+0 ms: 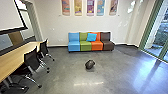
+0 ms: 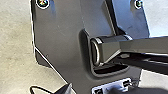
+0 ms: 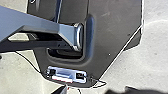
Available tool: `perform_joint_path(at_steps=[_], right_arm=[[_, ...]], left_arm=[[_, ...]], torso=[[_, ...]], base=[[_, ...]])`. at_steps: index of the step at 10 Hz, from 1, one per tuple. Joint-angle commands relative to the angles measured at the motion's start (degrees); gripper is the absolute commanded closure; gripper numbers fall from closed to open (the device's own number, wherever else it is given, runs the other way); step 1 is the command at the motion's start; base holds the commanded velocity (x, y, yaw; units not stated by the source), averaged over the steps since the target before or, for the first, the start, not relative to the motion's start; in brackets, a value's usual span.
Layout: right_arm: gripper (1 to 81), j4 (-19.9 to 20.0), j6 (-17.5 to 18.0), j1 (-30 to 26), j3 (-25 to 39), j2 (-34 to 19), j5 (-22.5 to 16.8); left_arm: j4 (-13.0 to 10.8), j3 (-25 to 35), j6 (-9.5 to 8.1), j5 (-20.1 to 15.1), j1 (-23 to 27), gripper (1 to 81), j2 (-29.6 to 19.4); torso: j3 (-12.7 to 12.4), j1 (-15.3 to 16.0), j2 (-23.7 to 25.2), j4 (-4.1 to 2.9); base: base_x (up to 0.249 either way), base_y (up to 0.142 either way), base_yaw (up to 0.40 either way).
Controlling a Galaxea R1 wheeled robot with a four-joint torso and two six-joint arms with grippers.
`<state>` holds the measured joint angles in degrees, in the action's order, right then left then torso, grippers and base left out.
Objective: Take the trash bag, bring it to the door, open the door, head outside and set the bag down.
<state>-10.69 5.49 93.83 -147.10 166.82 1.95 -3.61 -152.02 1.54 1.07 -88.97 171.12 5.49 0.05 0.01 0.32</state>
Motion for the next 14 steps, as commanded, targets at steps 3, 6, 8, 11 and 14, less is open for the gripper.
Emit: perform_joint_path(at_steps=[3,6,8,11,14], right_arm=[[1.0,-0.5,-0.4,-1.2,-0.1,-0.7,-3.5],[1.0,-0.4,-0.4,-1.4,-0.1,-0.8,-3.4],[1.0,-0.4,-0.4,-1.4,-0.1,-0.8,-3.3],[1.0,-0.5,-0.4,-1.5,-0.1,-0.7,-3.4],[1.0,-0.5,-0.4,-2.1,-0.2,-0.9,-4.1]], left_arm=[[-0.4,0.1,0.4,-3.6,1.5,1.0,-0.2],[-0.4,0.1,0.4,-3.6,1.6,1.0,-0.1],[-0.4,0.1,0.4,-3.5,1.6,1.0,0.0],[-0.3,0.1,0.4,-3.5,1.6,1.0,0.0],[-0.3,0.1,0.4,-3.6,1.6,1.0,0.4]], torso=[[0.0,0.0,0.0,0.0],[0.0,0.0,0.0,0.0],[0.0,0.0,0.0,0.0],[0.0,0.0,0.0,0.0],[0.0,0.0,0.0,0.0]], base=[[0.141,0.0,0.0],[0.145,0.0,0.0],[0.155,0.0,0.0],[0.159,-0.022,0.0],[0.16,-0.07,0.0]])
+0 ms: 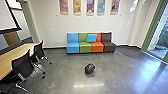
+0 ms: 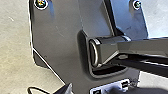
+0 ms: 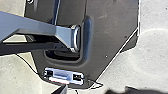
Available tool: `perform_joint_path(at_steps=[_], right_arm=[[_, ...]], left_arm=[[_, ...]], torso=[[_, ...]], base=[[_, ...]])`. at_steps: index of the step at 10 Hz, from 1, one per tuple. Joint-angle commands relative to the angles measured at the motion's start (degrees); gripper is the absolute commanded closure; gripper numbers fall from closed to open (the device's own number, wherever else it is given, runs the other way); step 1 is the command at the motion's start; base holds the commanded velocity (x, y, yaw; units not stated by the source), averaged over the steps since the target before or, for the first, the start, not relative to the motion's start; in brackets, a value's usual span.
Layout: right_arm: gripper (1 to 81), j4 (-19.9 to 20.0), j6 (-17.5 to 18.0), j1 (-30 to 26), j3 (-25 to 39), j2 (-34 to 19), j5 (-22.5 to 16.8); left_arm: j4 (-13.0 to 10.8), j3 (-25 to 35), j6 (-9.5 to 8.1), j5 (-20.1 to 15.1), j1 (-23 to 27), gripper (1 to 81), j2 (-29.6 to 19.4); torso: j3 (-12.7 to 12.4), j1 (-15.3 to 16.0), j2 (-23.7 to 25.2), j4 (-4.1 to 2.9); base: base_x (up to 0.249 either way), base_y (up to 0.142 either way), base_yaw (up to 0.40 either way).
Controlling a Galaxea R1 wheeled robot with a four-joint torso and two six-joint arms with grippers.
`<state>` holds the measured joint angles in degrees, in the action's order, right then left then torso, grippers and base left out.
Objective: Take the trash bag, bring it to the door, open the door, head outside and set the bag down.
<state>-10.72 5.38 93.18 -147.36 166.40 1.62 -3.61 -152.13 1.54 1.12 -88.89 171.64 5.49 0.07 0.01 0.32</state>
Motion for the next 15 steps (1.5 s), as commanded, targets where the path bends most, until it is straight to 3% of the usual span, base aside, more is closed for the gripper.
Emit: perform_joint_path(at_steps=[1,8,15], right_arm=[[1.0,-0.4,-0.3,-1.6,0.1,-0.5,-3.7],[1.0,-0.4,-0.5,-2.0,-1.0,-1.0,-3.6],[1.0,-1.4,-0.5,-1.2,-2.4,-0.6,-3.5]], left_arm=[[-0.1,0.2,0.4,-3.7,1.4,1.0,0.1],[0.4,0.2,0.22,-3.5,1.7,1.0,3.1],[0.4,0.2,-0.31,-2.8,1.7,1.0,3.6]], torso=[[0.0,0.0,0.0,0.0],[0.0,0.0,0.0,0.0],[0.0,0.0,0.0,0.0]], base=[[0.16,-0.071,0.0],[0.163,-0.071,0.0],[0.166,0.0,0.0]])
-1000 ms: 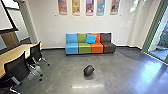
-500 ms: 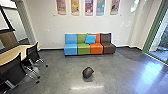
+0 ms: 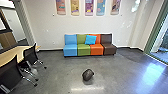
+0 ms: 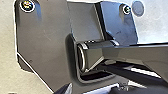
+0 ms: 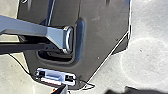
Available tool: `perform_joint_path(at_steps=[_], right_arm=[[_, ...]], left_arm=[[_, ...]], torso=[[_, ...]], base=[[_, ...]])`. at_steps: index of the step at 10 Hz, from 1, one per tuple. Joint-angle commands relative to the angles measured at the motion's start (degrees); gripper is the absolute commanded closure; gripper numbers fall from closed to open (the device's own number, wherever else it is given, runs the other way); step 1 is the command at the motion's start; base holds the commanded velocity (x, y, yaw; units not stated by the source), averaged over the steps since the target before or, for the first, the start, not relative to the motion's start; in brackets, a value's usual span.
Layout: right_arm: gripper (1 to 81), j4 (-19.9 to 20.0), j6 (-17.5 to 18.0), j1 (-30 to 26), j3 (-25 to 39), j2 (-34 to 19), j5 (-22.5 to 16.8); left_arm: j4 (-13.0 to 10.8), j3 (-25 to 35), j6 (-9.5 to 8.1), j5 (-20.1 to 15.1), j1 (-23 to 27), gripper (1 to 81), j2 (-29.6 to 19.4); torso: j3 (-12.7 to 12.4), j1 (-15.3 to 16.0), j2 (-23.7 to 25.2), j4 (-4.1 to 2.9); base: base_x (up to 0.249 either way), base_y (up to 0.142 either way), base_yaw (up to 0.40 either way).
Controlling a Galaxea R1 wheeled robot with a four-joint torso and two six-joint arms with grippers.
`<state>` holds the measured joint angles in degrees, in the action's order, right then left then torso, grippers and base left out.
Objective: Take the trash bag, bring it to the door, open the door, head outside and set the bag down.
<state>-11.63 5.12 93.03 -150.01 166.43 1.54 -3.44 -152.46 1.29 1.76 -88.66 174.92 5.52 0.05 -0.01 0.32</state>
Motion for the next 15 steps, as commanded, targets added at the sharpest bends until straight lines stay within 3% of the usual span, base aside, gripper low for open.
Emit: perform_joint_path(at_steps=[1,11,15], right_arm=[[1.0,-0.3,-0.3,-1.2,0.0,-0.6,-3.2],[1.0,0.0,-0.1,-1.0,0.4,0.2,-2.9],[1.0,-0.1,-0.1,-1.2,0.3,0.5,-2.9]], left_arm=[[0.3,0.6,-0.06,-3.4,1.4,1.0,0.3],[0.0,0.6,-0.06,-3.2,1.3,1.0,-0.8],[0.0,0.6,-0.06,-3.3,1.3,1.0,-0.8]], torso=[[0.0,0.0,0.0,0.0],[0.0,0.0,0.0,0.0],[0.0,0.0,0.0,0.0]], base=[[0.161,0.0,0.0],[0.153,0.0,0.0],[0.15,-0.062,0.0]])
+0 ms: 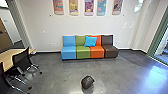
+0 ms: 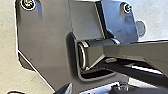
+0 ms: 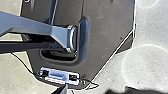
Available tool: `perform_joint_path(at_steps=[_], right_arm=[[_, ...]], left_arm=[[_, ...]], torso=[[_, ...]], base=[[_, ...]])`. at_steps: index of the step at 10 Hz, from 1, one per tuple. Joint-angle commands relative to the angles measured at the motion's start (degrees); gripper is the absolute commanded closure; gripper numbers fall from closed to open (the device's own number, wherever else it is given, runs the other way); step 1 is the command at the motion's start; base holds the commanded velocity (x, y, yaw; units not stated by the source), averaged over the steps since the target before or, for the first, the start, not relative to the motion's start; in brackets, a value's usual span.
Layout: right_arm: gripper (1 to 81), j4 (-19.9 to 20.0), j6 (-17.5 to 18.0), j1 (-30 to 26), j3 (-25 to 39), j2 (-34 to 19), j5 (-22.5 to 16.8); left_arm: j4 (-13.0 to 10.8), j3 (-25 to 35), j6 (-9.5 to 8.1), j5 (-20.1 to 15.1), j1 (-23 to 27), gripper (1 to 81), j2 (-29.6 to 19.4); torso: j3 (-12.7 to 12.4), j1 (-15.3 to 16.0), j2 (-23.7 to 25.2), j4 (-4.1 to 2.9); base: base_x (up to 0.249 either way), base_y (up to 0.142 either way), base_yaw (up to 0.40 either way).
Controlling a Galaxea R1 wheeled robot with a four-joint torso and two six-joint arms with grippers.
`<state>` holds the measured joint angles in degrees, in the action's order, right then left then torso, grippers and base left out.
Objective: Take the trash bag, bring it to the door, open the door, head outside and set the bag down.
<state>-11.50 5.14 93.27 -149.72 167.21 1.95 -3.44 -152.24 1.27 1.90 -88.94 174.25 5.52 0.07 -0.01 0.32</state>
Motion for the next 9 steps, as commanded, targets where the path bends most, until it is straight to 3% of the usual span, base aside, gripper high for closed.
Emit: perform_joint_path(at_steps=[1,9], right_arm=[[1.0,-0.3,-0.1,-1.5,-0.1,-0.3,-3.3],[1.0,-0.5,-0.1,-1.7,-0.2,-0.2,-3.4]], left_arm=[[0.1,0.4,-0.04,-3.5,1.5,1.0,-0.2],[0.2,0.4,-0.04,-3.4,1.5,1.0,0.1]], torso=[[0.0,0.0,0.0,0.0],[0.0,0.0,0.0,0.0]], base=[[0.15,-0.062,0.0],[0.15,-0.062,0.0]])
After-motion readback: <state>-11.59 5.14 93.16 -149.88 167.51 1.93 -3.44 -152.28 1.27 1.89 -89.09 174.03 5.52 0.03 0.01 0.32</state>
